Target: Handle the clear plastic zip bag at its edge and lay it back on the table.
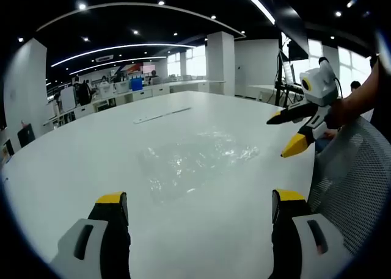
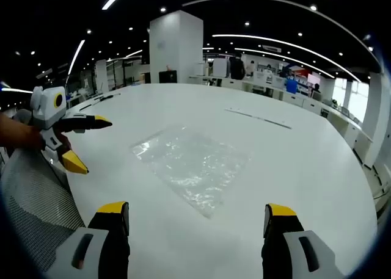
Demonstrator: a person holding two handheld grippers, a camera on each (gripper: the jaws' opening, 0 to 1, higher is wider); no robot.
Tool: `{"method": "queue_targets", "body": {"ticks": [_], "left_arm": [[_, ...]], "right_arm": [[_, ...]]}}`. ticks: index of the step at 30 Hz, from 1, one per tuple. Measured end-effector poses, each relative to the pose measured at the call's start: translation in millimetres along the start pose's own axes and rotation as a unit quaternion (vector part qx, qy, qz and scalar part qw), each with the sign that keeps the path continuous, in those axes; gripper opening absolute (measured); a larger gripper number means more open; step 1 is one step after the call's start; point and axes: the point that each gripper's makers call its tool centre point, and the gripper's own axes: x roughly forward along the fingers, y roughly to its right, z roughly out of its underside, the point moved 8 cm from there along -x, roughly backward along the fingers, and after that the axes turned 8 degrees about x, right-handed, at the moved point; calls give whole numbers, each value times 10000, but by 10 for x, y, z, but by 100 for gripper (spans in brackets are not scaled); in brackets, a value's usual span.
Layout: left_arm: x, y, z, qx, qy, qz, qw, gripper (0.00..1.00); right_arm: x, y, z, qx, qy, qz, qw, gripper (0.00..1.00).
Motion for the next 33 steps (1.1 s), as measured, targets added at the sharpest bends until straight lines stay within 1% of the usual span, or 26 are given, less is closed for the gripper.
{"method": "queue_targets", "body": {"ticks": [10,20,33], "left_arm": [[-12,23,-23,19,-8,3,10000,98],[-13,27,-25,17,-1,15,10000,98],[-13,-12,-8,28,1,-49,10000,98]], "right_arm": [[-13,1,-4,41,-10,11,10000,92],[-15,5,1,-19,-12,19,10000,92],[-56,-33,-28,-79,-17,49,10000,91]]}}
